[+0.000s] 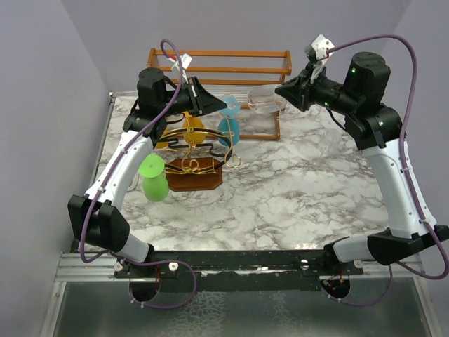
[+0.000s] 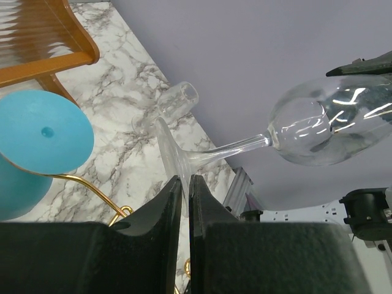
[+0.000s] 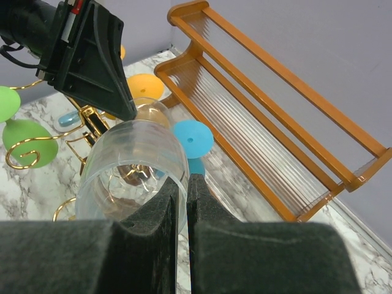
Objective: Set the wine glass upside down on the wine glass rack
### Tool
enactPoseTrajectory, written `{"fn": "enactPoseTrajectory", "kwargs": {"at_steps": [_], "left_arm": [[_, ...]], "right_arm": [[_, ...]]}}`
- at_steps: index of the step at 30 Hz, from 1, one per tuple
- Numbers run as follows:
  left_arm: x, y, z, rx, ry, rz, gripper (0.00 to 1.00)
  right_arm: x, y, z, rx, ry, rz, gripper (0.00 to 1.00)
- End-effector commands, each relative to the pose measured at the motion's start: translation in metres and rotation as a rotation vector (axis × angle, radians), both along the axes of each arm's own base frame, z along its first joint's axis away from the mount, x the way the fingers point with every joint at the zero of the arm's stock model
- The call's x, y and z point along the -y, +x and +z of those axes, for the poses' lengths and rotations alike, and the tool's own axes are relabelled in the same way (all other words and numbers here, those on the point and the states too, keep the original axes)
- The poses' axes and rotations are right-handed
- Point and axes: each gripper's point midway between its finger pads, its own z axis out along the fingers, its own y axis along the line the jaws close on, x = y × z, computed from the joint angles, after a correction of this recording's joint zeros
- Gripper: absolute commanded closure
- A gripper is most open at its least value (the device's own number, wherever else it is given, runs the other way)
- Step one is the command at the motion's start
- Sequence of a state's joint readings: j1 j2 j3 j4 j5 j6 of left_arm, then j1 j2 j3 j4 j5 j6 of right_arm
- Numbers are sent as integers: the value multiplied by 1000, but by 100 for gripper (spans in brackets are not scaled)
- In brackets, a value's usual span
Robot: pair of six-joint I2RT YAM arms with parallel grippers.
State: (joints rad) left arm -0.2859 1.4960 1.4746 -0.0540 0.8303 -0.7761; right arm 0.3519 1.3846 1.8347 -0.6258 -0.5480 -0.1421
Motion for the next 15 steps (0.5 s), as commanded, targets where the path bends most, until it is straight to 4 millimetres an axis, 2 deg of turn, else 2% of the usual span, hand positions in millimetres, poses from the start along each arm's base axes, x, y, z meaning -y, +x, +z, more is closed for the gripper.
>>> {"fn": "enactPoseTrajectory", "kwargs": {"at_steps": [1, 3, 5, 11, 15], "left_arm": [[3, -7, 7, 31, -14, -38, 94], [2, -7, 8, 43, -7, -27, 100], [0, -7, 10, 56, -6, -12, 100], [-12, -8, 23, 98, -14, 19, 100], [-22, -6, 30, 122, -13, 45, 100]], "right_arm": [[-1, -16, 25, 83, 43, 42, 99], [-1, -17, 24, 84, 38, 43, 99], [0, -18, 23, 93, 32, 42, 95], [8, -19, 17, 116, -4, 12, 63], [10, -27, 18, 135, -21, 23, 40]]}}
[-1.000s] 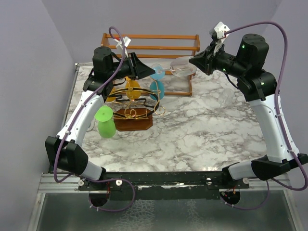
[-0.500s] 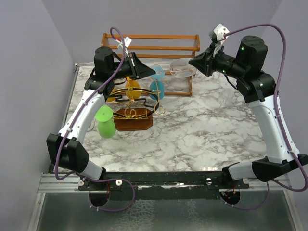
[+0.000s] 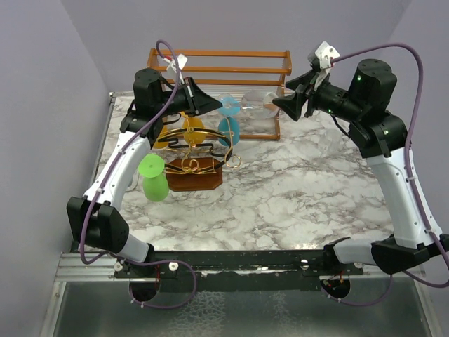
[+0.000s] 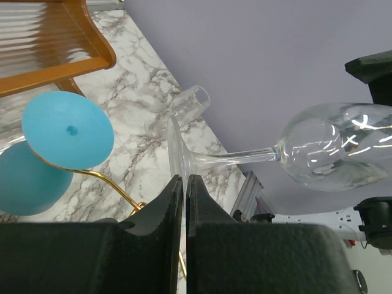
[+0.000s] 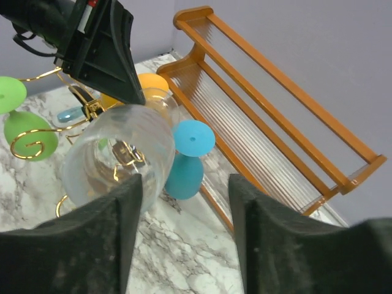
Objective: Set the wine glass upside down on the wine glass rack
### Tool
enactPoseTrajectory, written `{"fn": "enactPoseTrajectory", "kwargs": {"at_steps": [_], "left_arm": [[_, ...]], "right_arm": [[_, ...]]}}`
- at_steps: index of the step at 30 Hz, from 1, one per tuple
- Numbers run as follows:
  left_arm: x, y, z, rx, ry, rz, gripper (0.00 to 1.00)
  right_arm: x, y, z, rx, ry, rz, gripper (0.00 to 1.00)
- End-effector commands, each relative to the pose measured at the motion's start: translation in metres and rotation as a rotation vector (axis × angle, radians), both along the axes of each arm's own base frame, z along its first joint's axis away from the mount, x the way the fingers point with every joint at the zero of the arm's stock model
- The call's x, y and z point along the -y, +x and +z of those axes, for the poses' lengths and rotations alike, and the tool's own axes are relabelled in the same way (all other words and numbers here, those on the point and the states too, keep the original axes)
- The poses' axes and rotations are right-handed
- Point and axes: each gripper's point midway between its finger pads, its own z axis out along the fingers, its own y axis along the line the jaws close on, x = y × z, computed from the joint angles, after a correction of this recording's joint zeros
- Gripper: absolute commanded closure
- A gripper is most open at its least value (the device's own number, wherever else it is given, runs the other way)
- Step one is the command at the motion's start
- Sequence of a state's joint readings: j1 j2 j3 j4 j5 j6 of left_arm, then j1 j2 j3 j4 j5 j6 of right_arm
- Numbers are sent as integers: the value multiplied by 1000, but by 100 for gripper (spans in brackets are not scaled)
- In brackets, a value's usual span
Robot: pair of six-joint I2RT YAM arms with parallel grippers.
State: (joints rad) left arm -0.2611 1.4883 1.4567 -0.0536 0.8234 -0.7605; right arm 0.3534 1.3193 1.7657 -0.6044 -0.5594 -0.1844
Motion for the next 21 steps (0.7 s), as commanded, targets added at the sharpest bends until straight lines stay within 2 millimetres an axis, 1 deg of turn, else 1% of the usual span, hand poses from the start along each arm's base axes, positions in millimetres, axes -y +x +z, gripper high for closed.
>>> {"fn": "enactPoseTrajectory", "kwargs": {"at_steps": [1, 4, 5, 7, 11, 14, 18, 21], "left_arm": [[-15, -11, 37, 124, -18, 26, 100], [-23, -9, 42, 161, 5, 56, 100], [-25, -9, 42, 167, 18, 64, 100], [-29, -9, 46, 195, 37, 82, 100], [-41, -8, 50, 266, 118, 138, 100], [-53, -4, 55, 345, 205, 199, 100], [-70, -6, 66, 470, 351, 244, 100], [-77, -11, 74, 557, 433, 247, 100]], "right_arm": [[6, -15, 19, 92, -5, 11, 36], [10, -23, 25, 119, -16, 17, 25], [12, -25, 27, 128, -21, 12, 18], [16, -28, 28, 144, -31, -5, 12], [27, -30, 33, 177, -57, -58, 7], [34, -31, 32, 192, -70, -87, 5], [44, -25, 34, 197, -76, -155, 3], [48, -19, 26, 184, -76, -189, 2]]}}
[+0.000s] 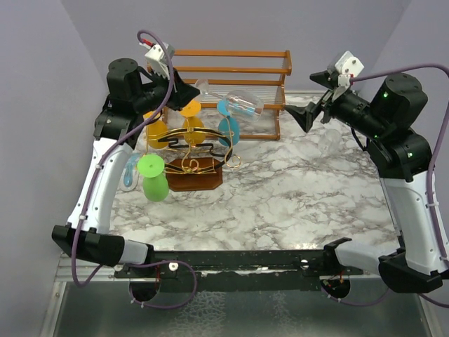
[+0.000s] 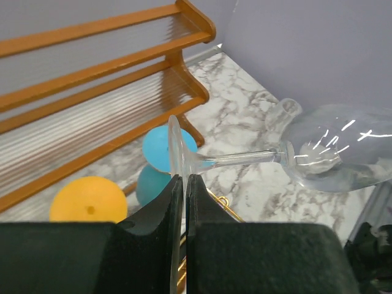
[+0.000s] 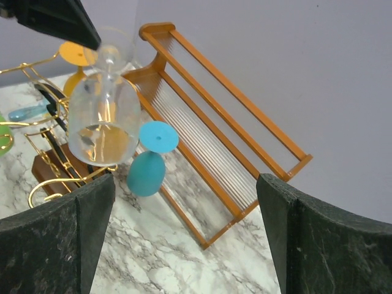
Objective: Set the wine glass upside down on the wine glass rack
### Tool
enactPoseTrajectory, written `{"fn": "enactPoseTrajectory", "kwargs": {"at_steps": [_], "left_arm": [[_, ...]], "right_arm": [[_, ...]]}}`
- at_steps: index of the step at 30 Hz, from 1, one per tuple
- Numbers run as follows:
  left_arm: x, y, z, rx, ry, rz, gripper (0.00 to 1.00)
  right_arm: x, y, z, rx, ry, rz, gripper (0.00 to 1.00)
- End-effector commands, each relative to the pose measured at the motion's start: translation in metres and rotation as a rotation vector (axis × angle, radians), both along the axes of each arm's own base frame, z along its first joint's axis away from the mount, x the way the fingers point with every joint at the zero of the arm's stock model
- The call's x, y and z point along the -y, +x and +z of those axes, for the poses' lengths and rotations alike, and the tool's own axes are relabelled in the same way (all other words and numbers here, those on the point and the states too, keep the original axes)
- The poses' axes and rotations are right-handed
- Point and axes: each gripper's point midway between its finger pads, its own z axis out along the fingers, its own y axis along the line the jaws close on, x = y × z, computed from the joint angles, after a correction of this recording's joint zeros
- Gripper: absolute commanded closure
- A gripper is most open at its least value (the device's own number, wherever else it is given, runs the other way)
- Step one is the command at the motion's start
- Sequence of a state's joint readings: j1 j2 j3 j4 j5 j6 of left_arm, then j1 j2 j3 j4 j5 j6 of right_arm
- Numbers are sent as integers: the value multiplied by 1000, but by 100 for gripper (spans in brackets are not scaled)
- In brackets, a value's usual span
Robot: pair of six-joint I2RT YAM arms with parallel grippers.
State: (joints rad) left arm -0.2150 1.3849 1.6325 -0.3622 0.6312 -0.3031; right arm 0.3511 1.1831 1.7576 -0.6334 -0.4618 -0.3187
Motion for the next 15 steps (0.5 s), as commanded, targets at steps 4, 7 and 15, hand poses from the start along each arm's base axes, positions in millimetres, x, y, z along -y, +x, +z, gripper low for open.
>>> {"fn": "enactPoseTrajectory", "kwargs": {"at_steps": [4, 7, 15], "left_arm": [[-15, -27, 27, 251, 261, -11, 100], [-2, -42, 23, 277, 309, -82, 100], [17, -88, 15, 387, 467, -296, 100]], "right_arm": [[25, 29, -18, -39, 21, -195, 0], [35, 43, -23, -49, 37, -266, 0], [36, 64, -43, -86, 35, -316, 0]]}}
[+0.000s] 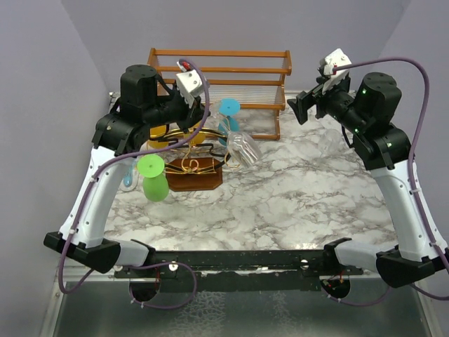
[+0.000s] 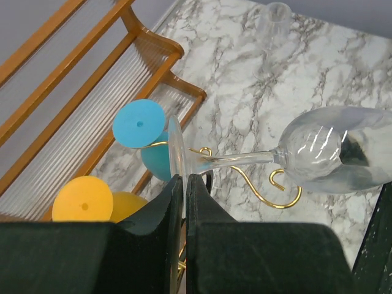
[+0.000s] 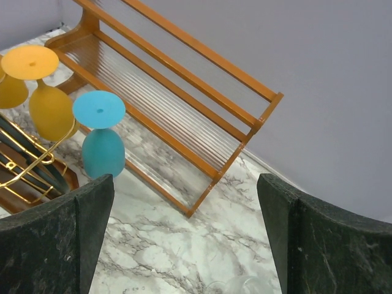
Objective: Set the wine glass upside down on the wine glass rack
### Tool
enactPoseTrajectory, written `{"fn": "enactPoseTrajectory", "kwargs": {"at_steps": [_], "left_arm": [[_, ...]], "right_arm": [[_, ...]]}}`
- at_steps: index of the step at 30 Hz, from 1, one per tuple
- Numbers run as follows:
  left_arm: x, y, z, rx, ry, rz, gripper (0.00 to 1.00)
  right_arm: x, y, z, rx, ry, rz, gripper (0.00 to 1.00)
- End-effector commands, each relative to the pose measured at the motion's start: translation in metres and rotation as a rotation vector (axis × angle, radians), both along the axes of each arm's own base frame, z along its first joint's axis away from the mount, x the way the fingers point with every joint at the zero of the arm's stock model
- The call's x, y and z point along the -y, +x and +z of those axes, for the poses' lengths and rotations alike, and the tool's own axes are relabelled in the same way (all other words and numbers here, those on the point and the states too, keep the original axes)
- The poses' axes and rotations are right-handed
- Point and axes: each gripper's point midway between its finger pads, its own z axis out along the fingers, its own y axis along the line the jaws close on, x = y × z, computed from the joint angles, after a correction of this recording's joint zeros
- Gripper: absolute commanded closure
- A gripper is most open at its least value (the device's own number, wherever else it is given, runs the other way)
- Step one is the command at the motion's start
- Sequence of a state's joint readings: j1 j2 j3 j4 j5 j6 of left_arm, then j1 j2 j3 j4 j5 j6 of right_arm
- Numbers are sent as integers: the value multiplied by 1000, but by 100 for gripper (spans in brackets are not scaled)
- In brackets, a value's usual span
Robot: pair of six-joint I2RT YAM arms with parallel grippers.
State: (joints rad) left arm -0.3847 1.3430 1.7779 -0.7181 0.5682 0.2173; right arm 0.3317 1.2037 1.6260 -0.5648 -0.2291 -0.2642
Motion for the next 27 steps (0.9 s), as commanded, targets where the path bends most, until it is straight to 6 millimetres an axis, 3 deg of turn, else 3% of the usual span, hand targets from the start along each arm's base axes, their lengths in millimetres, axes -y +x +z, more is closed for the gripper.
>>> {"fn": "enactPoseTrajectory", "kwargs": {"at_steps": [1, 7, 12, 16, 22, 27], "left_arm": [[-2, -36, 14, 139, 115, -142, 100], [-2, -91, -19, 162, 254, -425, 100], [-5, -113, -43, 210, 322, -578, 100], [-7, -110, -51, 223, 357, -582, 100], [-8, -80, -56, 240, 392, -454, 100], [-6, -71, -64, 286, 417, -410, 100]], "right_arm": [[6, 14, 1, 20, 22, -54, 0], [-2, 13, -10, -6, 18, -8, 0], [-3, 10, -11, -10, 21, 15, 0], [-4, 9, -13, -18, 20, 31, 0], [-6, 7, -16, -23, 20, 53, 0], [-11, 7, -22, -38, 20, 80, 0]]}}
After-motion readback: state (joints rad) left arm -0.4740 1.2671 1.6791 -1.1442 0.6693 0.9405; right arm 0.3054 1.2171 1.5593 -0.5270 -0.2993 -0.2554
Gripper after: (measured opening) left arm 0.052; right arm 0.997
